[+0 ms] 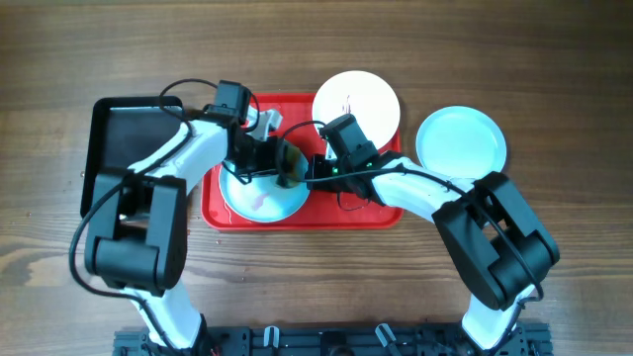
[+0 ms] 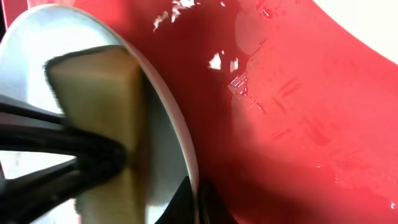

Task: Clean dirty plates on tray and stack at the side
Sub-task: 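Scrub the second light-blue plate with the sponge in the left gripper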

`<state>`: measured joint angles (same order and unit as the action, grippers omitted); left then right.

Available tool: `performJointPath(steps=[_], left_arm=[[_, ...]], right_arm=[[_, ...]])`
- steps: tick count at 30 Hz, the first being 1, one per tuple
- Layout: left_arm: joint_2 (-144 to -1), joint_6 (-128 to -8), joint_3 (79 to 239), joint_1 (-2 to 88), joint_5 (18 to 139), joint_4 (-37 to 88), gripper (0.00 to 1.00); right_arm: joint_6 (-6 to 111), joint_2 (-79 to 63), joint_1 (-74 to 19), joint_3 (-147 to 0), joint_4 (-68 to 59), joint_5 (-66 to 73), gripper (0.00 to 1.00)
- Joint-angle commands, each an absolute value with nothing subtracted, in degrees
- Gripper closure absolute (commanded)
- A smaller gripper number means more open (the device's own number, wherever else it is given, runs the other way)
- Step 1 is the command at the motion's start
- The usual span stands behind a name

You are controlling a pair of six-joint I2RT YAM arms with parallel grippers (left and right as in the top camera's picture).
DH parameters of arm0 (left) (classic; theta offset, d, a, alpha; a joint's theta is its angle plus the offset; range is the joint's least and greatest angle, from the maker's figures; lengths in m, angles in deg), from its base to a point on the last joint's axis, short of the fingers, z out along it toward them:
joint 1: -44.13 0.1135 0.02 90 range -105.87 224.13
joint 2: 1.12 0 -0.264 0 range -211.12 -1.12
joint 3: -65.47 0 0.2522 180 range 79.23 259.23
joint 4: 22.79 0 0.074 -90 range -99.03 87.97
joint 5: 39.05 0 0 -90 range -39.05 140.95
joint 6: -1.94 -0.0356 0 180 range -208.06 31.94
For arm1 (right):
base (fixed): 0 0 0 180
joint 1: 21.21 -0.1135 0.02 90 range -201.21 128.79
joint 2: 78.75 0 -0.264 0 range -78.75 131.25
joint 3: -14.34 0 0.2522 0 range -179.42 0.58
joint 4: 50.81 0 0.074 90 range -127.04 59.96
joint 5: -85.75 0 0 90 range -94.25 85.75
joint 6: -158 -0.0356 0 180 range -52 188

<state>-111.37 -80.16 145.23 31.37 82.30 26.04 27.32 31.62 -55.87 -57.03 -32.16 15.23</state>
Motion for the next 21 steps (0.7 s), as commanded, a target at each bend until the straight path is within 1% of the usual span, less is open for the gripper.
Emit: performJointPath(steps=[1,3,4,7,8,11,13,18,19,21], left_arm=[[-113.78,-78.37,144.92,28.95,84.14,23.94,0.96],[-113.80,-76.90,144.92,28.20,83.66,21.21,0.96],[-113.80,-73.52,144.92,28.23,81.10,19.24,0.96],[-113.80,-64.07,144.92,29.49,68.16,17.73,0.96],[-113.80,-62.41,144.92,30.02,64.53,18.17,0.96],[-113.74,-55.24,144.94,33.19,48.47,23.07,0.96],[-113.60,-54.37,145.47,35.96,43.83,27.98,0.96],[-113.49,-55.07,148.29,40.73,44.49,41.49,0.96],[-113.36,-56.40,148.94,40.84,46.22,44.09,0.96],[-113.10,-64.29,149.80,40.49,52.60,48.40,0.96]], right_arm=[[27.27,33.08,-55.62,-57.33,-32.20,16.39,0.96],[27.27,33.08,-55.62,-57.33,-32.29,16.39,0.95],[27.29,33.08,-55.62,-57.33,-32.27,16.39,0.96],[27.27,33.08,-55.62,-57.33,-32.25,16.37,0.96],[27.29,33.08,-55.62,-57.33,-32.27,16.33,0.96],[27.27,33.08,-55.62,-57.33,-32.27,16.17,0.95],[27.27,33.08,-55.62,-57.33,-32.29,16.15,0.96],[26.03,33.08,-55.62,-57.33,-32.36,15.30,0.96],[26.00,33.08,-55.62,-57.33,-32.36,15.30,0.96],[26.03,33.08,-55.62,-57.33,-32.36,15.30,0.96]])
